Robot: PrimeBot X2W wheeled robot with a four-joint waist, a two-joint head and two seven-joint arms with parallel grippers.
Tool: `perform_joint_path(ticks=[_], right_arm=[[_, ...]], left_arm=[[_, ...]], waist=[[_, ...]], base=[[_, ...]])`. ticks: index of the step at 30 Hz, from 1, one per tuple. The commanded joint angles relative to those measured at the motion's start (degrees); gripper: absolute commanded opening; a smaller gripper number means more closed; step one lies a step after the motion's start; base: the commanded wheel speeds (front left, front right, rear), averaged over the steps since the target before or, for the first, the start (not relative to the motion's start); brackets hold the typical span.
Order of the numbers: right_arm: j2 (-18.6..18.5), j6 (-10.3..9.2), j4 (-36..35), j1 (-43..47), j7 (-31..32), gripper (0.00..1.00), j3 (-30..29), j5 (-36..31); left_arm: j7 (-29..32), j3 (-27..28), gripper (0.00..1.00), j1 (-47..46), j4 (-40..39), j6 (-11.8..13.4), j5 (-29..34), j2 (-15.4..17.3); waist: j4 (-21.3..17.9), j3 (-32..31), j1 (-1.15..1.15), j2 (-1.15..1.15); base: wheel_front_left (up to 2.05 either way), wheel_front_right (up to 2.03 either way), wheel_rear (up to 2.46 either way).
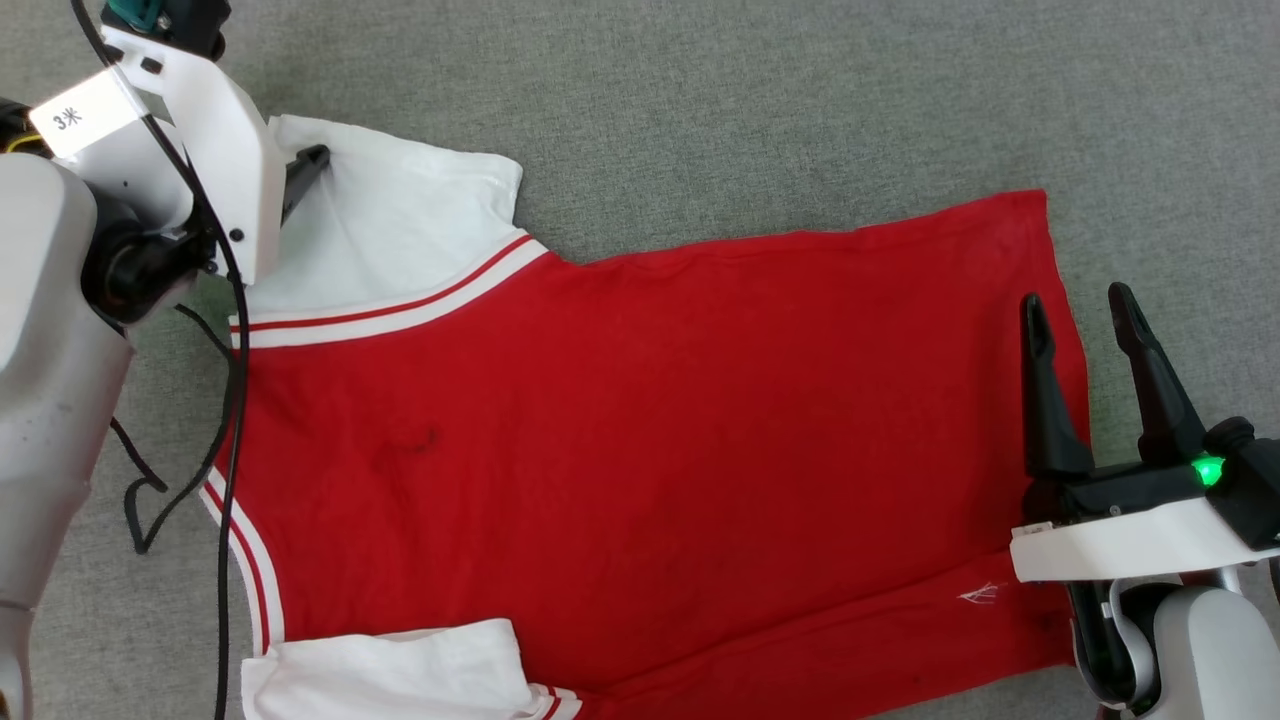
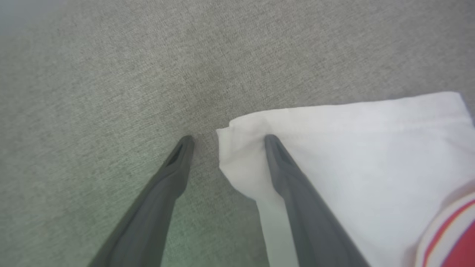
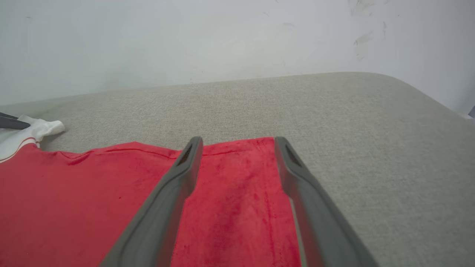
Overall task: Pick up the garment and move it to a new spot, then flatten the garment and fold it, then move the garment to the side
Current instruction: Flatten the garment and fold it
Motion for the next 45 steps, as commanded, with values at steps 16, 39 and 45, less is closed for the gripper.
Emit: perform_joint_path(ticks=[16, 39, 45], right_arm=[[-1.21, -0.05, 0.06, -1.05, 1.42, 1.00, -0.96, -1.18], [-22.73, -0.05, 8.59, -15.80, 58.51, 1.00, 0.66, 11.28], [-24.02, -0.06, 11.92, -20.02, 64.86, 1.00, 2.21, 11.98]], left_arm=[[-7.43, -0.89, 0.00, 1.89, 2.41, 0.09, -3.83, -2.17], [-9.56, -2.59, 0.00, 17.00, -32.28, 5.01, -8.07, 4.18], [-9.15, -3.26, 0.00, 19.33, -38.78, 6.78, -7.23, 5.11]], waist=[[1.62, -3.15, -0.01, 0.00], [11.02, -8.14, -0.01, 0.00], [13.17, -6.45, -0.01, 0.00]], base=[[0.00, 0.00, 0.00], [0.00, 0.00, 0.00], [0.00, 0.00, 0.00]])
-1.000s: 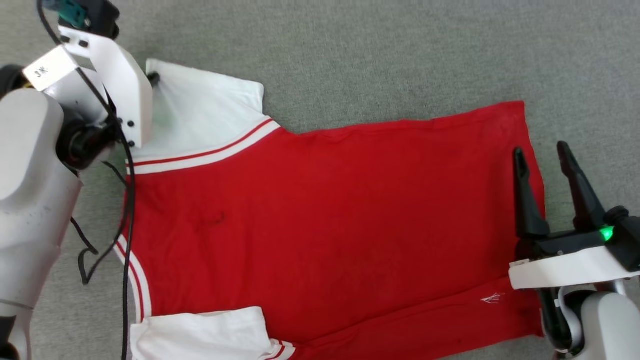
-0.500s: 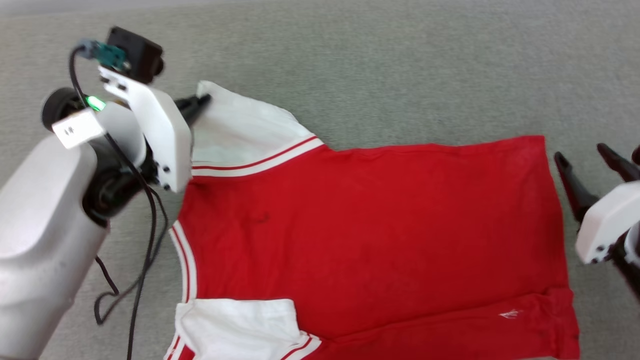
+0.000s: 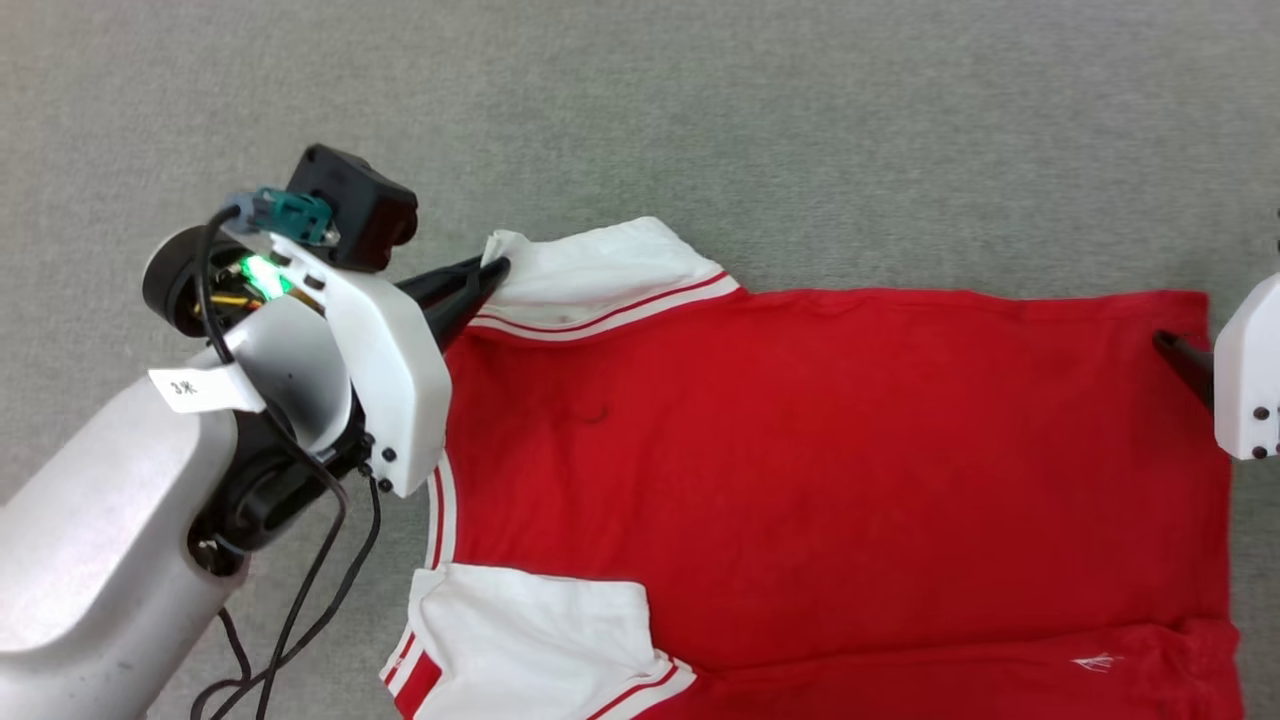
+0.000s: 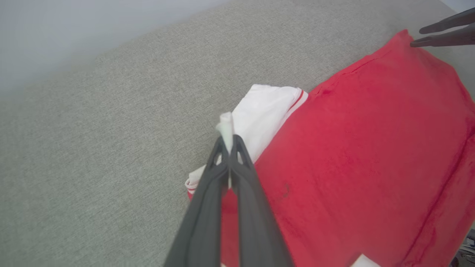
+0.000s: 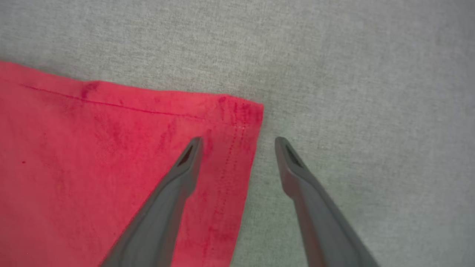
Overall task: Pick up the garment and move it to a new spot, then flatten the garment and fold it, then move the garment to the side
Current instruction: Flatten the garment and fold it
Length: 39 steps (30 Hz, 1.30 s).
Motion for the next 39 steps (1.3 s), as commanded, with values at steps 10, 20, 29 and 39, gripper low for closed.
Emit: perform_joint_path(ticks=[10, 20, 29, 39], right_arm=[[-1.53, -0.05, 4.73, -0.97, 0.21, 1.00, 5.01, -1.07], [-2.07, -0.04, 8.35, 1.18, -4.36, 0.00, 6.98, 1.62], [-1.40, -0.06, 10.13, 1.82, -11.43, 0.00, 3.43, 4.65], [0.57, -0.06, 9.47, 9.05, -16.17, 0.00, -1.28, 10.15]], left_arm=[[-0.60, -0.80, 0.00, 0.37, -2.39, 0.35, 0.54, -0.95], [-3.92, -0.66, 0.00, 2.48, 0.61, 1.50, 0.88, -2.32], [-8.33, -0.46, 0.00, 6.98, 3.14, 2.81, 1.08, -2.65], [-10.69, -0.62, 0.00, 14.75, 0.63, 5.96, -0.21, -2.00]], waist=[[3.13, 3.00, 0.00, 0.00], [4.05, 0.70, 0.00, 0.00], [3.11, -5.53, 0.00, 0.00], [3.17, -12.56, 0.00, 0.00]], base=[[0.00, 0.00, 0.00], [0.00, 0.00, 0.00], [0.00, 0.00, 0.00], [0.00, 0.00, 0.00]])
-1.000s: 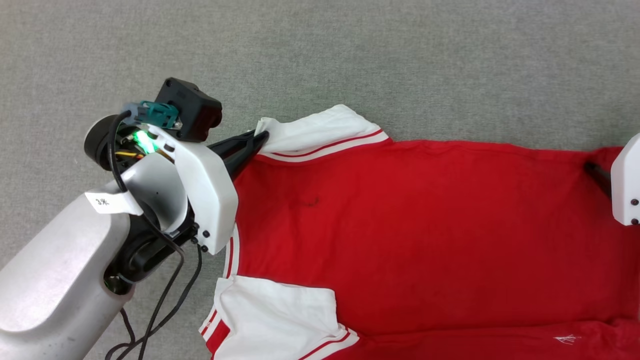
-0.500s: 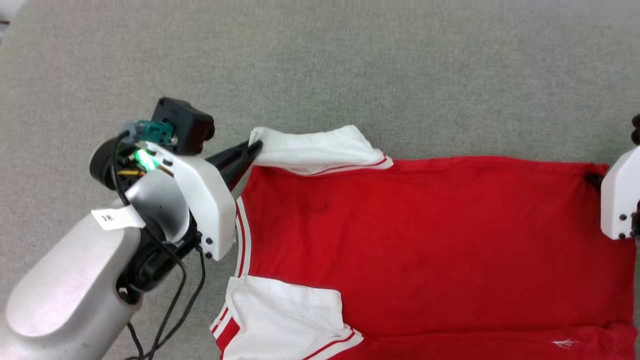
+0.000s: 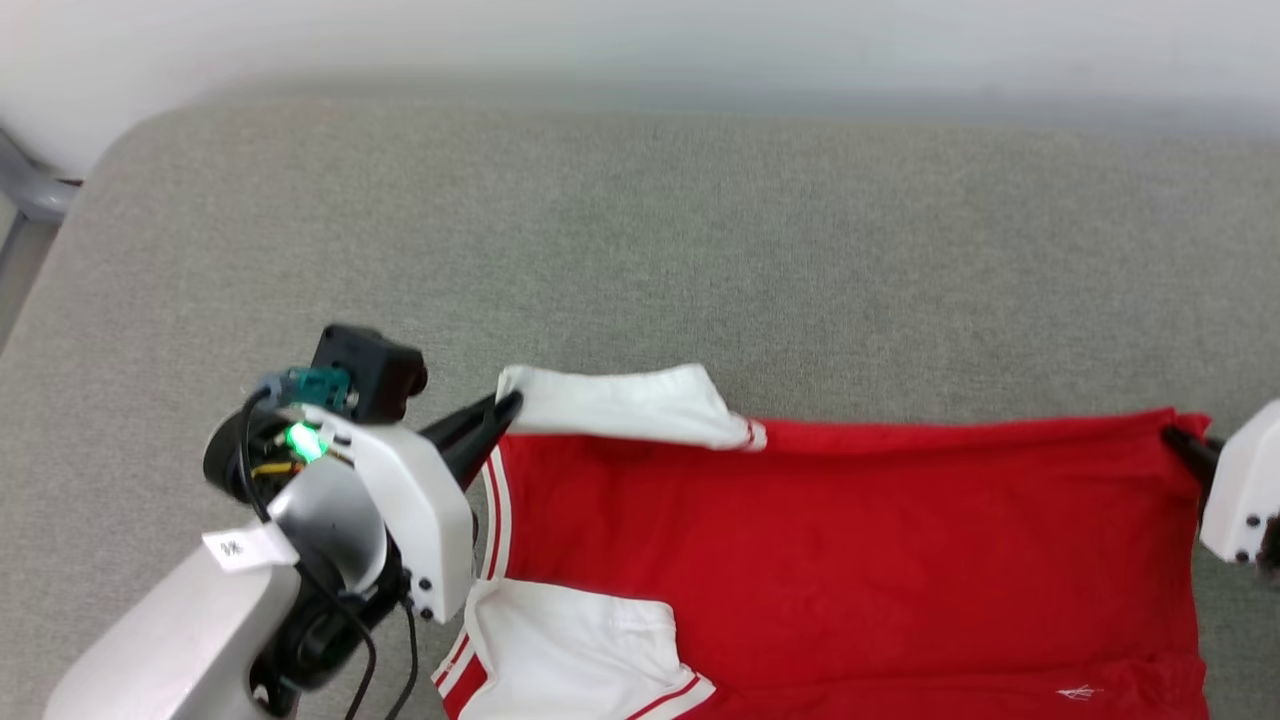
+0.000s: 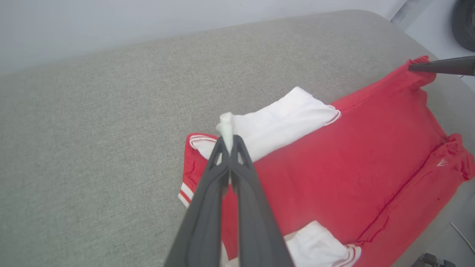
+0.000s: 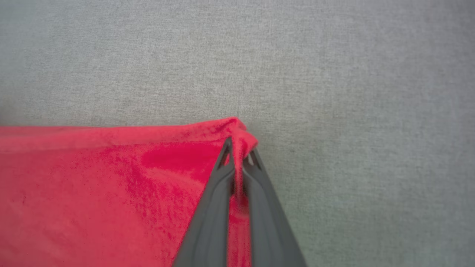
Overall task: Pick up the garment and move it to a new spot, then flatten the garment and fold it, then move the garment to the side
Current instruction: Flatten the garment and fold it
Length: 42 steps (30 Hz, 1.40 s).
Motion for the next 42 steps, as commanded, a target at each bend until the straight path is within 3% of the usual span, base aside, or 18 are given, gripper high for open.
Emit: perform_joint_path(ticks=[1, 10, 21, 25, 30, 38, 39, 40, 41, 42], right_arm=[[0.29, -0.05, -0.56, 1.64, -0.58, 0.00, -0.60, 0.67], [1.98, -0.05, -4.41, 12.21, -2.92, 0.00, -4.15, 5.41], [1.74, -0.05, -9.29, 22.51, 1.56, 0.00, -5.74, 9.15], [1.30, -0.05, -10.76, 24.51, 3.84, 0.00, -6.34, 9.59], [0.08, -0.05, -12.69, 26.77, 7.38, 0.00, -5.31, 9.15], [-0.63, -0.05, -13.54, 27.99, 6.78, 0.00, -2.91, 8.09], [-0.82, -0.05, -13.48, 27.88, 6.36, 0.23, -2.57, 7.78], [-0.89, -0.05, -13.08, 27.74, 6.19, 1.00, -2.56, 7.52], [-0.92, -0.05, -12.88, 27.59, 5.98, 1.00, -2.16, 7.38], [-0.93, -0.05, -12.67, 27.46, 5.88, 1.00, -1.85, 7.36]], left_arm=[[-0.46, 0.05, 0.00, 1.67, -0.45, 0.62, -0.14, 0.44], [-3.25, -1.48, 0.00, 10.65, -1.78, 3.38, -1.41, -0.35], [-5.10, -3.17, 0.00, 19.35, -1.11, 6.32, -1.46, 0.78], [-5.47, -3.80, 0.00, 21.26, 0.62, 6.65, -1.26, 1.30], [-5.19, -5.37, 0.00, 22.09, 2.85, 4.89, -1.60, 0.70], [-5.28, -7.11, 0.00, 20.58, 7.08, 3.74, -0.34, -0.31], [-5.07, -7.37, 0.00, 20.53, 7.58, 3.48, -0.32, -0.30], [-4.76, -7.77, 0.09, 20.45, 8.07, 3.32, -0.11, -0.20], [-4.83, -7.99, 1.00, 20.26, 8.49, 3.39, 0.33, -0.11], [-4.88, -8.12, 1.00, 20.16, 8.89, 3.56, 0.40, -0.15]], waist=[[0.34, -1.73, 0.00, 0.00], [2.20, -5.42, 0.00, 0.00], [2.56, -7.49, 0.00, 0.00], [2.36, -7.56, 0.00, 0.00], [2.28, -7.45, 0.00, 0.00], [2.08, -6.44, 0.00, 0.00], [2.02, -6.33, 0.00, 0.00], [1.96, -6.29, 0.00, 0.00], [1.92, -6.31, 0.00, 0.00], [1.87, -6.40, 0.00, 0.00]], base=[[0.00, 0.00, 0.00], [0.00, 0.00, 0.00], [0.00, 0.00, 0.00], [0.00, 0.00, 0.00], [0.00, 0.00, 0.00], [0.00, 0.00, 0.00], [0.00, 0.00, 0.00], [0.00, 0.00, 0.00], [0.00, 0.00, 0.00], [0.00, 0.00, 0.00]])
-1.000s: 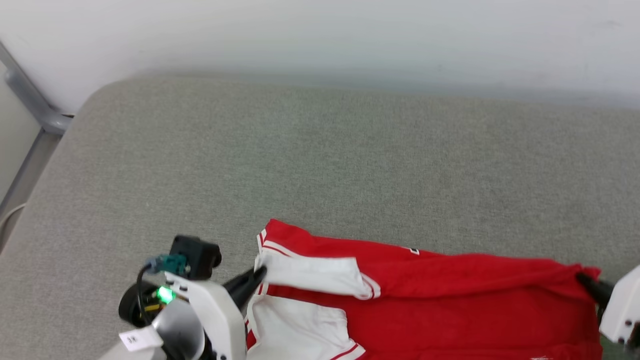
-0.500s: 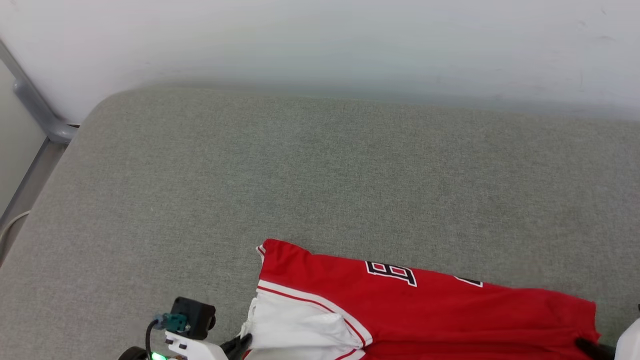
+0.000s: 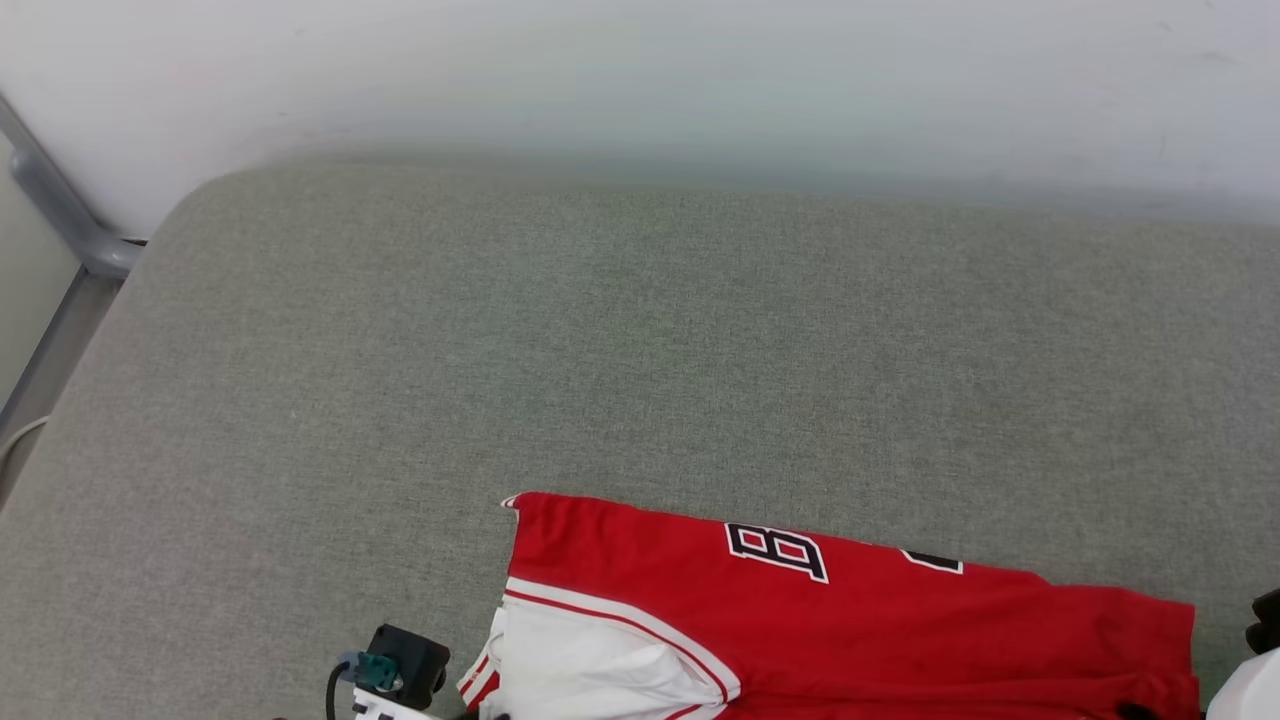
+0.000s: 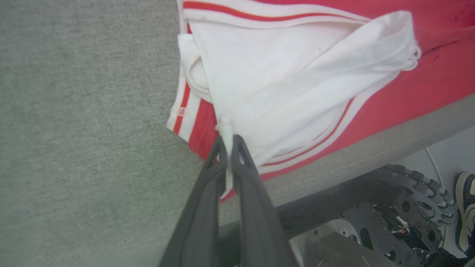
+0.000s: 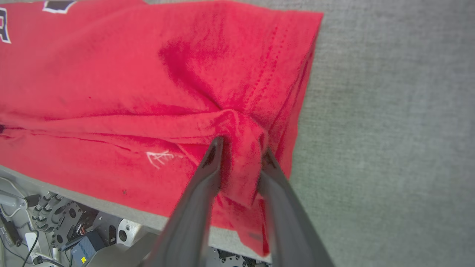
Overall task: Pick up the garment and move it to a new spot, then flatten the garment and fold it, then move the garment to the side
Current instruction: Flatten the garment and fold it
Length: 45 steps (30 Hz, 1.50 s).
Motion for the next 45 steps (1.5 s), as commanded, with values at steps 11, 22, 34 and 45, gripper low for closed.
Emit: perform_joint_path(ticks=[11, 22, 34, 45], right_arm=[[0.22, -0.05, -1.61, 1.01, 2.39, 1.00, -2.05, 1.68], [6.00, -0.05, -1.73, -1.57, 7.22, 1.00, -9.06, -3.66], [9.40, -0.07, 6.43, -3.91, 8.46, 1.00, -12.45, -7.04], [14.95, 0.37, 9.34, -4.99, 8.23, 1.00, -5.02, -3.27]], left_arm=[[-9.32, 4.52, 1.00, 1.02, -1.33, 3.57, -0.30, -2.47], [-24.23, 8.40, 1.00, -1.37, -1.14, 5.80, 5.84, -4.08], [-30.24, 12.41, 1.00, -1.60, 2.46, 6.08, 8.70, -6.79], [-30.62, 14.44, 1.00, -1.26, 4.68, 4.42, 10.26, -7.67]], waist=[[-1.11, -3.22, 0.00, 0.00], [-0.16, -0.90, 0.00, 0.00], [2.07, 2.44, 0.00, 0.00], [2.58, 2.75, 0.00, 0.00]], base=[[0.00, 0.00, 0.00], [0.00, 0.00, 0.00], [0.00, 0.00, 0.00], [0.00, 0.00, 0.00]])
